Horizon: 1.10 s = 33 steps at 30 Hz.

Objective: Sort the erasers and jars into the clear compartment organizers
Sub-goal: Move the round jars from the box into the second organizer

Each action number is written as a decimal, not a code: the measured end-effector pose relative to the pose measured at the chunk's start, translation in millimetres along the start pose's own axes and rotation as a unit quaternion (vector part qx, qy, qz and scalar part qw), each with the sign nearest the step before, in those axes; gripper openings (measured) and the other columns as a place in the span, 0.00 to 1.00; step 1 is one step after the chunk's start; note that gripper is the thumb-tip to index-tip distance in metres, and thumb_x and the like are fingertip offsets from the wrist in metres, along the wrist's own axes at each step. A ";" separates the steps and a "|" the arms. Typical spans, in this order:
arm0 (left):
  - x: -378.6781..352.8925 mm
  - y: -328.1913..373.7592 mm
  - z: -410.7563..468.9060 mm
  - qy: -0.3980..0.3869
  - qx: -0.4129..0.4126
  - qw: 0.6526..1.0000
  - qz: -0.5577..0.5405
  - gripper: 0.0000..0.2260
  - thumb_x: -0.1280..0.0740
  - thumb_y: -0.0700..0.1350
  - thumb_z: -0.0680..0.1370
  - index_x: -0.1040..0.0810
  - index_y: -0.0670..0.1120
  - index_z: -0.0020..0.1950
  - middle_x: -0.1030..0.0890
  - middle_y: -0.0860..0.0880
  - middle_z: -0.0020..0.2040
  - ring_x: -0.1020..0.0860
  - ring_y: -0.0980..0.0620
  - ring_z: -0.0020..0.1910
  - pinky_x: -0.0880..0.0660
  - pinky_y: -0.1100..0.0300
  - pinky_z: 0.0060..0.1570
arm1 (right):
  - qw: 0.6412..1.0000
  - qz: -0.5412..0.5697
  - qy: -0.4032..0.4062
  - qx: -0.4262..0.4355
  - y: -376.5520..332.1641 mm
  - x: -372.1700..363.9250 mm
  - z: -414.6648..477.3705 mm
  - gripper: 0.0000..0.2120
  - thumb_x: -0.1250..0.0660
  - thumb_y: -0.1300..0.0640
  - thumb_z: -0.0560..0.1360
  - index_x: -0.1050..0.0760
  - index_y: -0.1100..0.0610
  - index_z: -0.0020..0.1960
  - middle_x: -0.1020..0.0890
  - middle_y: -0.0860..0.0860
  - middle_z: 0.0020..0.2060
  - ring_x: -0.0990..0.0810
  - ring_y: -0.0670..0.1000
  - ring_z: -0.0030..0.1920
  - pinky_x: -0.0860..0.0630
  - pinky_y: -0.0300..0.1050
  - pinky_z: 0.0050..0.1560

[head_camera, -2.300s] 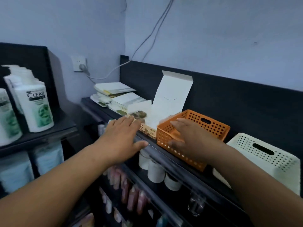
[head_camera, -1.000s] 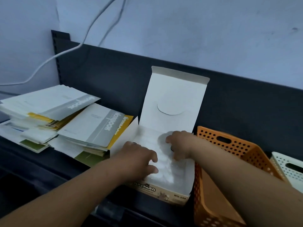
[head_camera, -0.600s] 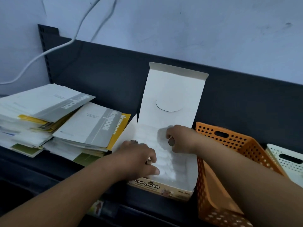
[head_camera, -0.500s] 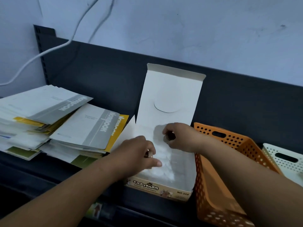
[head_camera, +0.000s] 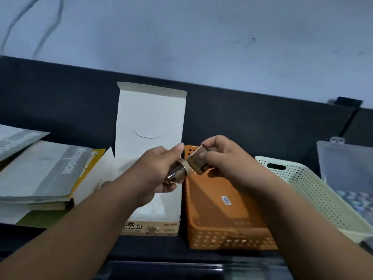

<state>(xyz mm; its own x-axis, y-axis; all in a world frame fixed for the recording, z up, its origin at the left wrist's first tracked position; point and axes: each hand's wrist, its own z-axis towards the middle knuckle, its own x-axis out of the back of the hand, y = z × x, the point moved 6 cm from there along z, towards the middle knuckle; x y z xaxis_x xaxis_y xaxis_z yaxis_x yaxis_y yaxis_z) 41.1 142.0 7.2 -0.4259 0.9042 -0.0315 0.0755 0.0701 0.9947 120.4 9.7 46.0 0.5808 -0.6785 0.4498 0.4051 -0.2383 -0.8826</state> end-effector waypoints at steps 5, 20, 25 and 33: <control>-87.9 9.9 -17.1 -0.088 0.018 0.995 -0.040 0.13 0.34 0.54 0.77 0.23 0.46 0.53 0.19 0.48 0.38 0.23 0.52 0.36 0.29 0.61 0.29 | 0.997 0.032 0.069 -0.006 25.4 63.6 -54.5 0.06 0.33 0.54 0.76 0.24 0.52 0.53 0.17 0.49 0.40 0.19 0.49 0.42 0.23 0.50 0.45; -409.0 -25.2 -111.3 -0.246 0.029 0.968 -0.037 0.04 0.34 0.41 0.75 0.20 0.44 0.47 0.18 0.47 0.36 0.23 0.52 0.34 0.29 0.61 0.33 | 0.940 0.225 0.240 -0.088 148.6 281.0 -305.2 0.03 0.39 0.56 0.81 0.31 0.55 0.54 0.19 0.54 0.39 0.17 0.54 0.36 0.22 0.42 0.32; -506.9 -40.0 -131.2 -0.273 0.050 0.960 -0.026 0.08 0.37 0.49 0.76 0.22 0.47 0.50 0.19 0.43 0.43 0.29 0.53 0.31 0.35 0.61 0.31 | 0.933 0.187 0.286 -0.108 177.8 346.7 -373.3 0.09 0.40 0.54 0.81 0.27 0.49 0.60 0.20 0.50 0.42 0.20 0.50 0.37 0.28 0.40 0.34; -633.7 -47.1 -123.7 -0.341 0.061 0.937 -0.045 0.05 0.37 0.44 0.78 0.23 0.45 0.50 0.21 0.43 0.41 0.22 0.47 0.37 0.25 0.59 0.33 | 0.886 0.247 0.370 -0.132 238.2 429.5 -425.0 0.14 0.38 0.61 0.78 0.27 0.49 0.62 0.21 0.54 0.49 0.20 0.51 0.42 0.23 0.53 0.53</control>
<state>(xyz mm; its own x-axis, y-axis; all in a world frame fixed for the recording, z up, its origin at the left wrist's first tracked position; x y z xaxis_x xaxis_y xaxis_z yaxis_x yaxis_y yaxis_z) 195.9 -486.4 -7.6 0.2368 0.9484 -0.2111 0.1864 0.1689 0.9678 166.3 -633.8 -29.1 -0.0197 -0.9917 -0.1267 -0.0059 0.1268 -0.9919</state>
